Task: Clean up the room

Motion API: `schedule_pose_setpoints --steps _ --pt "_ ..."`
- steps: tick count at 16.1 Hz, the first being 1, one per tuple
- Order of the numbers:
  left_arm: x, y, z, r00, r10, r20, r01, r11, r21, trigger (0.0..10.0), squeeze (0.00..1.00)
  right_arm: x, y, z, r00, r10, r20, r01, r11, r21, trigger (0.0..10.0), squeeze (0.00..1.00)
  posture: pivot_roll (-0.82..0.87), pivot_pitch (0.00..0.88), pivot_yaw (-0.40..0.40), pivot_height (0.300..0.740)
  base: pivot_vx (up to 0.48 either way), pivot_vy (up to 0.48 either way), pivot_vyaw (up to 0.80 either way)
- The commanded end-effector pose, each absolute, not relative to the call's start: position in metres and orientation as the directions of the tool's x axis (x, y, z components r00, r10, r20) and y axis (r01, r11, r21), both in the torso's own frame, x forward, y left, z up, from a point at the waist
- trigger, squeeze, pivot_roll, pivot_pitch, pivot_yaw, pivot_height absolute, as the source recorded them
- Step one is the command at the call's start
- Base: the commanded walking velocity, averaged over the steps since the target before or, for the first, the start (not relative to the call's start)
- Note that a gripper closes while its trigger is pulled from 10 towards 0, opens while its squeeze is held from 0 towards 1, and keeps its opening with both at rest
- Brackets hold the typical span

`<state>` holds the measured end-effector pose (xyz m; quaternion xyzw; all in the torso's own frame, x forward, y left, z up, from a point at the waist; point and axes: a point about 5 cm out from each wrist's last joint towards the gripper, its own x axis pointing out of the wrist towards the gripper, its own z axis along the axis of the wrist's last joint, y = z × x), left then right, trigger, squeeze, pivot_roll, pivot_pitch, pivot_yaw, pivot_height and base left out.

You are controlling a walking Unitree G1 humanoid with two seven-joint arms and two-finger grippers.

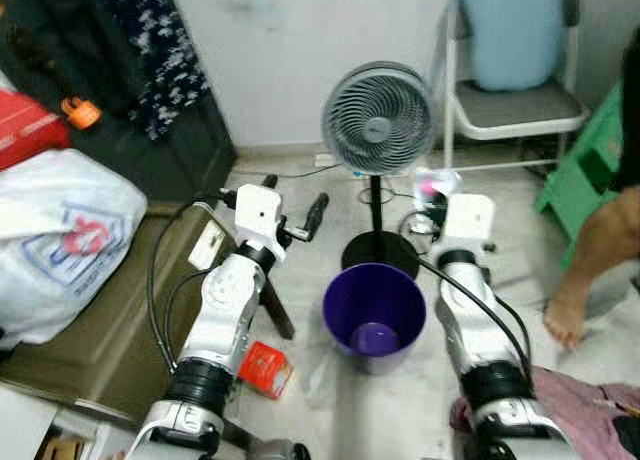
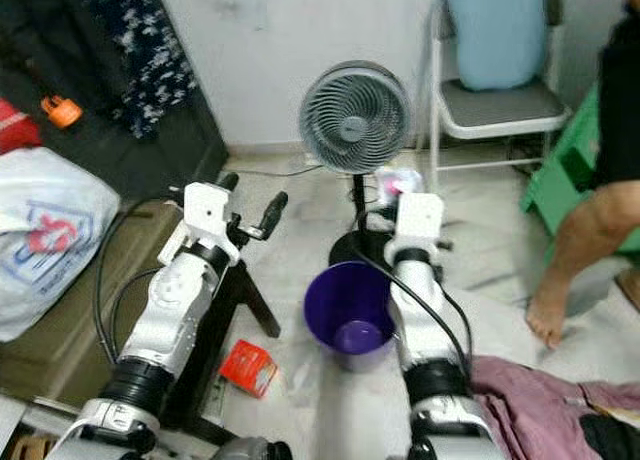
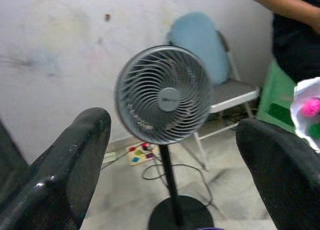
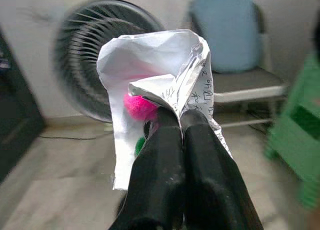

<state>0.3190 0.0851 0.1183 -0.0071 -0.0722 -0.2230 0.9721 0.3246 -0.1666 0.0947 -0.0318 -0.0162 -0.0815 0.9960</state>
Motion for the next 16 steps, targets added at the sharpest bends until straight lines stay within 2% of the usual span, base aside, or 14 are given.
schedule_pose_setpoints --steps 1,6,9,13,16 --pt "0.323 0.092 0.124 0.89 -0.429 0.156 0.429 0.903 0.036 10.0 0.0 0.327 -0.154 0.104 0.987 -0.145 0.063 0.148 0.988 -0.034 10.0 0.0 -0.15 0.003 0.192 0.74 0.0 0.0 0.0" --pt "0.322 0.122 0.131 0.91 -0.382 0.162 0.371 0.924 0.095 10.0 0.0 0.343 -0.124 0.119 0.996 -0.07 0.06 0.069 0.998 0.011 10.0 0.0 -0.05 0.017 0.138 0.74 0.0 0.0 0.0" --pt "0.313 0.115 0.138 0.878 -0.431 0.207 0.413 0.902 0.128 10.0 0.0 0.349 -0.119 0.119 0.997 -0.079 0.02 0.078 0.996 0.038 10.0 0.0 -0.02 0.012 0.14 0.74 0.0 0.0 0.0" --pt "0.309 0.107 0.131 0.858 -0.488 0.162 0.47 0.872 0.136 10.0 0.0 0.346 -0.119 0.118 0.994 -0.107 0.022 0.106 0.993 0.048 10.0 0.0 -0.05 0.033 0.171 0.74 0.0 0.0 0.0" --pt "0.299 0.113 0.124 0.873 -0.467 0.138 0.452 0.883 0.128 10.0 0.0 0.342 -0.117 0.109 0.995 -0.099 -0.011 0.099 0.994 0.049 10.0 0.0 -0.01 0.041 0.13 0.74 0.0 0.0 0.0"
